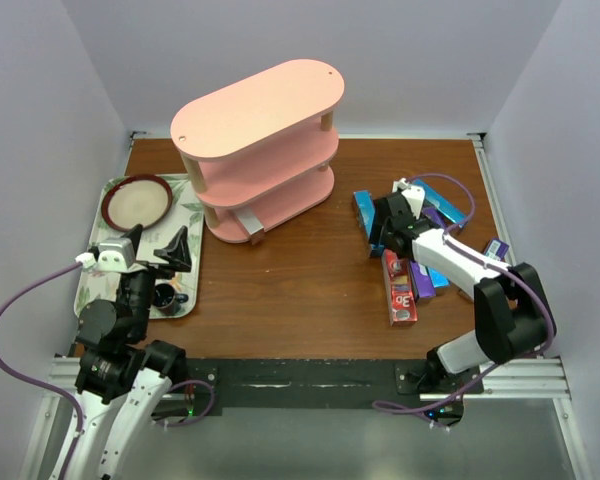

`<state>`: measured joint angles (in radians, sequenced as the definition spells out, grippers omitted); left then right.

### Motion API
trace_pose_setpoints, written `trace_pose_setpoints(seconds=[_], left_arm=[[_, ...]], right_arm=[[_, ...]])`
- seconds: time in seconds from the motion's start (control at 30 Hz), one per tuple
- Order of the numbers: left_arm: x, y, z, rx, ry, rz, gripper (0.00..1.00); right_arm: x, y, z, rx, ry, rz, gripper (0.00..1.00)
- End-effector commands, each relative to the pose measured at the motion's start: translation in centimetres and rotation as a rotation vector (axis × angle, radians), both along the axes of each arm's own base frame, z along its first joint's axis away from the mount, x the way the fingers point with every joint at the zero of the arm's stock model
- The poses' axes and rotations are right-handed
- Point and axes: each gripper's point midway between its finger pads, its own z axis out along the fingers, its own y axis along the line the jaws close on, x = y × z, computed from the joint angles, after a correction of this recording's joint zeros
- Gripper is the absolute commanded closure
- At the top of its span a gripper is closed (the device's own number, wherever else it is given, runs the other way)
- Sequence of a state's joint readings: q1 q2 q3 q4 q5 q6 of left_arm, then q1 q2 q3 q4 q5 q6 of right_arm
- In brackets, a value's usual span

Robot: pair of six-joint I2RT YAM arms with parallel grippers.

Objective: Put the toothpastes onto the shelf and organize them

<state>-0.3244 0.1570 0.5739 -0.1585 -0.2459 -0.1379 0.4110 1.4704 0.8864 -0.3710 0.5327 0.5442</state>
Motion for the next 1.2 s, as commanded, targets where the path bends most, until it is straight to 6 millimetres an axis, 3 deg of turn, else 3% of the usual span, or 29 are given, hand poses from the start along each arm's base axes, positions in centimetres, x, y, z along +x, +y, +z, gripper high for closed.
trace_pose_setpoints(seconds=[0.0,0.2,0.47,0.8,0.97,1.17], left_arm=[[0.1,-0.4,0.0,-0.002,-0.004,-0.019,0.0],[0.2,-0.5,-0.1,0.001,0.0,-0.02,0.0],[0.3,-0.5,-0.2,0.005,0.006,-0.021,0.0],[0.3,-0.6,-0.2,0.005,0.002,-0.025,0.0],[0.3,-0.6,-0.2,0.007,0.004,-0.025,0.0],[0.4,-0.7,-0.2,0.006,0.005,-0.027,0.0]], right_arm=[[3.6,1.8,2.6,0.072,-0.114,0.015,0.18],[5.0,1.5,1.4,0.062,-0.101,-0.008,0.28],[5.2,0.9,-1.0,0.074,-0.045,-0.037,0.42],[4.2,0.9,-3.1,0.067,0.024,-0.036,0.4],[4.3,0.3,-2.5,0.044,0.001,-0.049,0.45],[4.2,-0.4,-0.5,0.013,-0.042,-0.05,0.63]])
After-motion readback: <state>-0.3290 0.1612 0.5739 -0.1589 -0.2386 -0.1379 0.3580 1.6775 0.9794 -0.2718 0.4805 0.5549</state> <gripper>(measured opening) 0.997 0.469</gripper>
